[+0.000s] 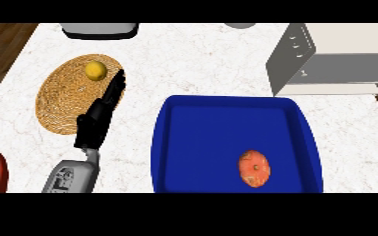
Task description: Pick the cupcake from the tray and place it in the tiered shelf
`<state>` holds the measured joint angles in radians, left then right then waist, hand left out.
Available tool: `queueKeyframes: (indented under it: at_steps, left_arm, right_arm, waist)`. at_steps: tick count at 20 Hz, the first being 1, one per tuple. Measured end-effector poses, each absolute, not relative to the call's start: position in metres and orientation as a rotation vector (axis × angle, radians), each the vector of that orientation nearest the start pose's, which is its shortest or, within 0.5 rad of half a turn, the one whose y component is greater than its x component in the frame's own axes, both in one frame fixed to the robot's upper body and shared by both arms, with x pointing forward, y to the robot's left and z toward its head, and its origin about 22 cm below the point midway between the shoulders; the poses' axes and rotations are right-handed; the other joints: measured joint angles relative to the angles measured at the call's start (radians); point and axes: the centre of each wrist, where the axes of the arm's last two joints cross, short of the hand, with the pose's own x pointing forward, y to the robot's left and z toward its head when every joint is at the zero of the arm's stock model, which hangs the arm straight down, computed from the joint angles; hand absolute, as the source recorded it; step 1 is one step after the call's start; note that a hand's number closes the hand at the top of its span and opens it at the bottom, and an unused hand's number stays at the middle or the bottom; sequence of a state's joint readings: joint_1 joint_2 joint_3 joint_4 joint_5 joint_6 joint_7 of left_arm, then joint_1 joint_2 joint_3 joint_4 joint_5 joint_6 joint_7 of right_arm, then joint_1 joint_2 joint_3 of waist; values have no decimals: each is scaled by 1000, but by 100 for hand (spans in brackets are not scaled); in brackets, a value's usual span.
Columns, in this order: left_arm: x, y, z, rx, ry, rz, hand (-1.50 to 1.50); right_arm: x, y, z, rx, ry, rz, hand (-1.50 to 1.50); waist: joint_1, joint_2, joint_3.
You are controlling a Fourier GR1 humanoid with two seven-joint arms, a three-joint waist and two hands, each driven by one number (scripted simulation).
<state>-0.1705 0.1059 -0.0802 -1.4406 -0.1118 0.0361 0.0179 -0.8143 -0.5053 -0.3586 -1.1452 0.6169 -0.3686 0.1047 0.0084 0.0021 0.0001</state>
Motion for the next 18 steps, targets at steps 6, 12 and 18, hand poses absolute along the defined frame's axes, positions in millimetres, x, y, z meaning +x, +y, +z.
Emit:
queueKeyframes:
  at_steps: [6,12,18]
  left_arm:
    - [282,226,16,105,-1583,-263,0]
    - [285,226,14,100,-1581,-257,0]
    - [280,220,12,98,-1574,-261,0]
  right_arm:
    - [386,-380,221,-1482,-1593,-26,-150]
    - [380,-384,222,-1466,-1559,-99,-150]
    - [375,-395,228,-1335,-1619,-184,-150]
  waist:
    - [0,0,0]
    - [-5,-1,0]
    - [-4,-2,0]
